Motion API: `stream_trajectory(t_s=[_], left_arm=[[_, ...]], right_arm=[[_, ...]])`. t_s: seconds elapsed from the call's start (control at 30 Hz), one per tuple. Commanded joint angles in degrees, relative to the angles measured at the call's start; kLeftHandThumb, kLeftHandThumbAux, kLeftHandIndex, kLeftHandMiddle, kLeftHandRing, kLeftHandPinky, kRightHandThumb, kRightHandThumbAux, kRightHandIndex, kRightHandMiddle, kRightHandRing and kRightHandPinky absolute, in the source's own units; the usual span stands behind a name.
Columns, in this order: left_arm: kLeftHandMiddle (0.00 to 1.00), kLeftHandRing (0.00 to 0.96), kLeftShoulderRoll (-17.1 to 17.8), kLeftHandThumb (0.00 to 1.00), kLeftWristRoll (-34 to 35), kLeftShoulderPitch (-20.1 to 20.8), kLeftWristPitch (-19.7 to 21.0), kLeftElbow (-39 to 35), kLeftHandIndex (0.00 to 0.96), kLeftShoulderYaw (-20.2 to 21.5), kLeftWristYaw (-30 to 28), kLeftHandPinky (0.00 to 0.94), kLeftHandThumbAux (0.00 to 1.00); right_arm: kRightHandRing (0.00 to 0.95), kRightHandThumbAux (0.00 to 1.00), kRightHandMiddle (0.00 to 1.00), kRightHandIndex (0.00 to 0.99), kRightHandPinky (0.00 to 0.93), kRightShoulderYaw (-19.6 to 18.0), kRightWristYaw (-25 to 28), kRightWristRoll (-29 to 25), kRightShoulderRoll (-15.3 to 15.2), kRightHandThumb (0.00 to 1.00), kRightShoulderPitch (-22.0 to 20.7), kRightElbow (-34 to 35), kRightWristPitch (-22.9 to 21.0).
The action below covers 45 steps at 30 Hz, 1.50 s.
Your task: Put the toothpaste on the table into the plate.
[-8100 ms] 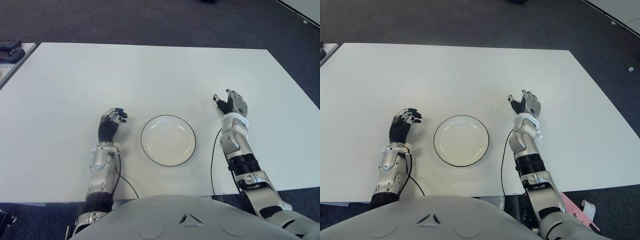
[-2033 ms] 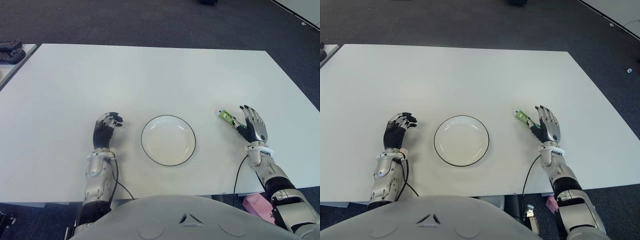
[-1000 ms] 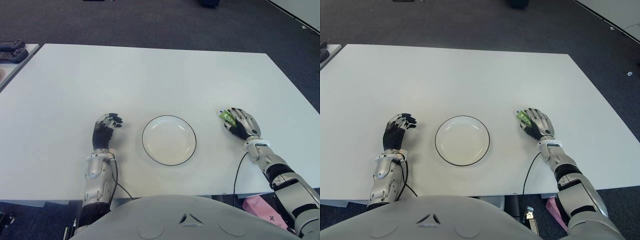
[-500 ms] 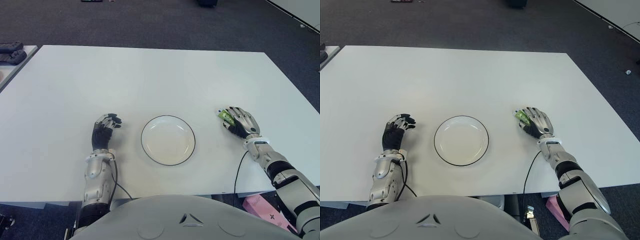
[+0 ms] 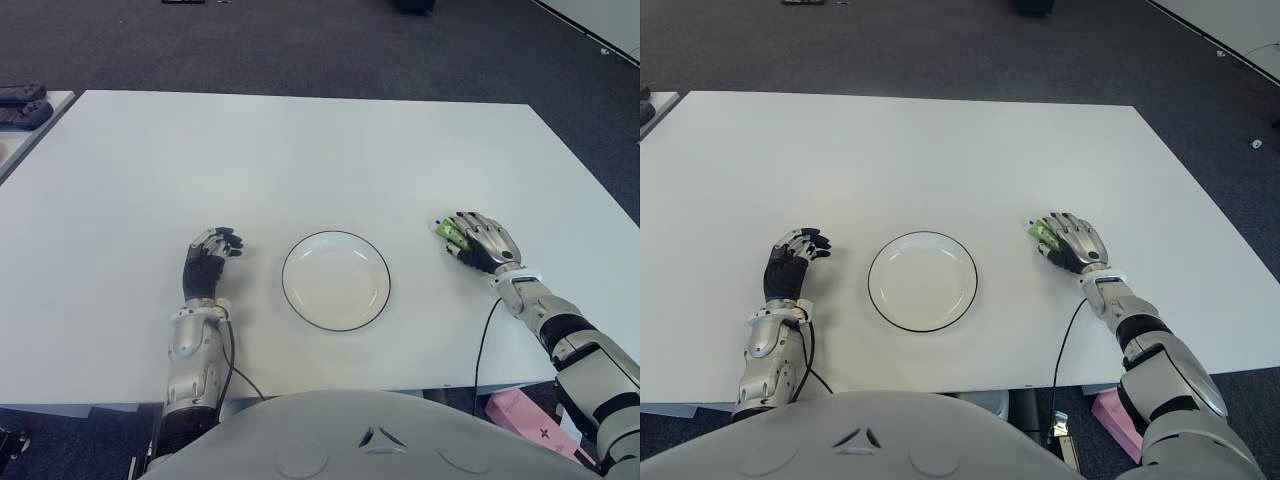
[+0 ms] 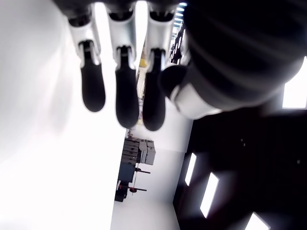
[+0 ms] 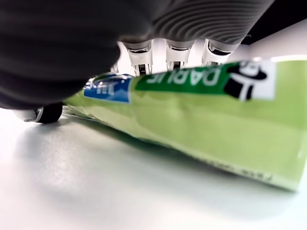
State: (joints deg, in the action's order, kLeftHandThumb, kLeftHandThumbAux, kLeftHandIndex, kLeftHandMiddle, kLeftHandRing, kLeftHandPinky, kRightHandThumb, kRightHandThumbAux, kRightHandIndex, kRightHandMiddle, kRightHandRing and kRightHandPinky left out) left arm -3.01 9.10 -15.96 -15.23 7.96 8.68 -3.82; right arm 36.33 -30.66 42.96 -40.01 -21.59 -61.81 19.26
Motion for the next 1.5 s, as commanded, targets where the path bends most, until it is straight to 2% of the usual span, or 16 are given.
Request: stream_trajectory(t_s=[0.03, 0.07, 0.17, 0.23, 0.33, 0.37, 0.4, 0.43, 0.5, 0.53, 0.63, 0.87, 1.0, 1.1, 1.27, 1.5], left_arm=[[0.504, 0.499, 0.05, 0.709, 0.31, -0.79, 1.42, 0.81, 0.428, 0.5, 0.58, 0.451, 0.727], [0.504, 0.499, 0.05, 0.709, 0.39, -0.78, 1.4, 0.8, 0.428, 0.54, 0.56, 0.451, 0.727], [0.504, 0.501, -0.06, 0.709, 0.45, -0.79, 1.3, 0.7, 0.428, 0.61, 0.69, 0.453, 0.727], [0.505, 0.503, -0.1, 0.71, 0.35, -0.8, 1.27, 0.6, 0.428, 0.63, 0.84, 0.459, 0.727], [0.506, 0.502, -0.04, 0.709, 0.18, -0.82, 1.3, 0.5, 0.428, 0.63, 0.96, 0.456, 0.727], [0.507, 0.5, -0.01, 0.709, 0.12, -0.82, 1.3, 0.47, 0.428, 0.63, 0.98, 0.456, 0.727], [0.507, 0.5, 0.05, 0.709, 0.08, -0.82, 1.25, 0.48, 0.428, 0.62, 0.94, 0.456, 0.727], [0.507, 0.499, 0.11, 0.709, 0.06, -0.8, 1.05, 0.55, 0.429, 0.63, 0.84, 0.455, 0.726], [0.509, 0.499, 0.2, 0.71, 0.09, -0.75, 0.67, 0.72, 0.429, 0.66, 0.64, 0.457, 0.726], [0.511, 0.5, 0.22, 0.71, 0.11, -0.73, 0.52, 0.79, 0.429, 0.67, 0.57, 0.462, 0.726], [0.512, 0.503, 0.24, 0.71, 0.06, -0.7, 0.42, 0.84, 0.43, 0.69, 0.64, 0.47, 0.726], [0.511, 0.507, 0.16, 0.711, 0.08, -0.86, 0.41, 0.6, 0.429, 0.66, 0.7, 0.472, 0.726], [0.51, 0.503, 0.15, 0.71, 0.18, -1.04, 0.54, 0.29, 0.429, 0.62, 0.62, 0.465, 0.726], [0.505, 0.498, 0.23, 0.709, 0.09, -1.05, 0.48, 0.3, 0.429, 0.58, 0.59, 0.46, 0.726], [0.5, 0.497, 0.45, 0.708, -0.43, -0.95, 0.33, 0.49, 0.429, 0.51, 0.74, 0.459, 0.726], [0.5, 0.495, 0.32, 0.709, -0.57, -0.89, 0.99, 0.24, 0.429, 0.54, 1.24, 0.452, 0.726]], right_arm=[[0.0, 0.283, 0.0, 0.0, 0.0, 7.05, 13.4, 5.09, 5.54, 0.539, 6.66, -6.4, -0.41], [0.0, 0.285, 0.0, 0.0, 0.0, 6.72, 13.52, 4.61, 5.51, 0.539, 6.55, -6.43, -0.25], [0.016, 0.319, 0.009, 0.0, 0.09, 4.98, 14.38, 2.35, 6.02, 0.547, 5.99, -7.91, -0.05], [0.103, 0.374, 0.072, 0.0, 0.203, 3.78, 14.6, 0.88, 6.86, 0.581, 5.52, -9.59, -0.16], [0.271, 0.423, 0.212, 0.086, 0.353, 2.81, 14.23, -0.83, 7.13, 0.642, 5.43, -9.92, 0.52], [0.333, 0.44, 0.283, 0.168, 0.409, 2.51, 14.02, -1.41, 7.01, 0.664, 5.57, -9.67, 0.97], [0.355, 0.445, 0.309, 0.198, 0.429, 1.73, 14.18, -2.49, 6.5, 0.672, 5.63, -9.0, 1.77], [0.41, 0.46, 0.369, 0.269, 0.476, 0.55, 14.15, -3.92, 6.31, 0.686, 5.85, -8.55, 2.46], [0.537, 0.578, 0.497, 0.347, 0.58, -1.1, 14.0, -5.84, 6.43, 0.703, 6.16, -8.21, 3.03], [0.609, 0.622, 0.57, 0.379, 0.645, -1.56, 13.86, -6.42, 6.62, 0.71, 6.27, -8.21, 3.07], [0.712, 0.675, 0.679, 0.417, 0.73, -2.68, 13.92, -7.87, 6.68, 0.72, 6.43, -7.41, 3.23], [0.784, 0.699, 0.766, 0.438, 0.761, -3.87, 13.94, -9.42, 6.13, 0.726, 6.5, -4.8, 4.03], [0.797, 0.703, 0.791, 0.441, 0.793, -6.94, 17.31, -13.93, 3.07, 0.73, 8.65, 5.62, 4.17], [0.801, 0.706, 0.802, 0.441, 0.797, -9.82, 21.36, -18.11, 1.42, 0.73, 11.59, 14.49, 1.67], [0.814, 0.709, 0.819, 0.441, 0.82, -14.79, 27.55, -25.52, 0.64, 0.729, 16.28, 25.87, -2.88], [0.838, 0.711, 0.842, 0.44, 0.849, -20.1, 32.19, -30.48, 0.47, 0.73, 19.5, 33.38, -5.84]])
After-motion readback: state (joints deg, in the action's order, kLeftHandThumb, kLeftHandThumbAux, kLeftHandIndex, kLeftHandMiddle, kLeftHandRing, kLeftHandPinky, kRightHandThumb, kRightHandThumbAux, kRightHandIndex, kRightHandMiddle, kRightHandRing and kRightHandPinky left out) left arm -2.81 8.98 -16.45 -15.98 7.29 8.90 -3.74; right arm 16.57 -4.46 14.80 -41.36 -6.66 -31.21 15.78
